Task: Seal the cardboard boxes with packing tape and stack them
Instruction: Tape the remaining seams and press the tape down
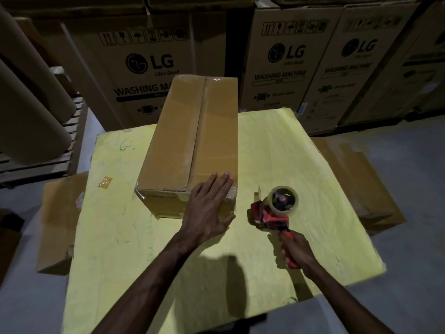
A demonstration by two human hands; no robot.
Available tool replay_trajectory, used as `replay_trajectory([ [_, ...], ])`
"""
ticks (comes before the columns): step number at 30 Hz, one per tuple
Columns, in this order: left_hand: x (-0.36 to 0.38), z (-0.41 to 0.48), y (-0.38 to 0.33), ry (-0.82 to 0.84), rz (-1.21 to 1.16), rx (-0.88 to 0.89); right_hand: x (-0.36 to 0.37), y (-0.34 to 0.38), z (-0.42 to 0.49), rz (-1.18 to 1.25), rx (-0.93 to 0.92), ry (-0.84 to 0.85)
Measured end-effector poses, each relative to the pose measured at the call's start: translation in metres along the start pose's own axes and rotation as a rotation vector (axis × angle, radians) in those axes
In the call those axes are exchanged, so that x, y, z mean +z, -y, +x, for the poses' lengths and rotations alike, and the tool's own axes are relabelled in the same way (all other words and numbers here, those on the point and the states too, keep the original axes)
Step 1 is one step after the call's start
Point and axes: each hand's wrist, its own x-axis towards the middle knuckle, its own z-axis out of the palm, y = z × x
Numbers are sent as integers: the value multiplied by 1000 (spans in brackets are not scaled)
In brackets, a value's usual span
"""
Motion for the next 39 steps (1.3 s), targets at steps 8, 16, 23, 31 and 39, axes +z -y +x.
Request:
replay_trajectory([
  [8,-5,-5,-12,-71,-7,-90,29,8,46,358,126,-35],
  [16,-23,-48,33,-239,-162,-71,72,3,22,-118,-98,-674],
  [23,-88,-52,84,-296,-190,-104,122,136,-37,-315,-1186,-308],
  [31,-110,-25,109,25,-128,-31,188,156,-14,-833,-1137,-87],
  [39,-111,-11,107,96,-44,120,192,158,-11,-933,-1215,-180],
])
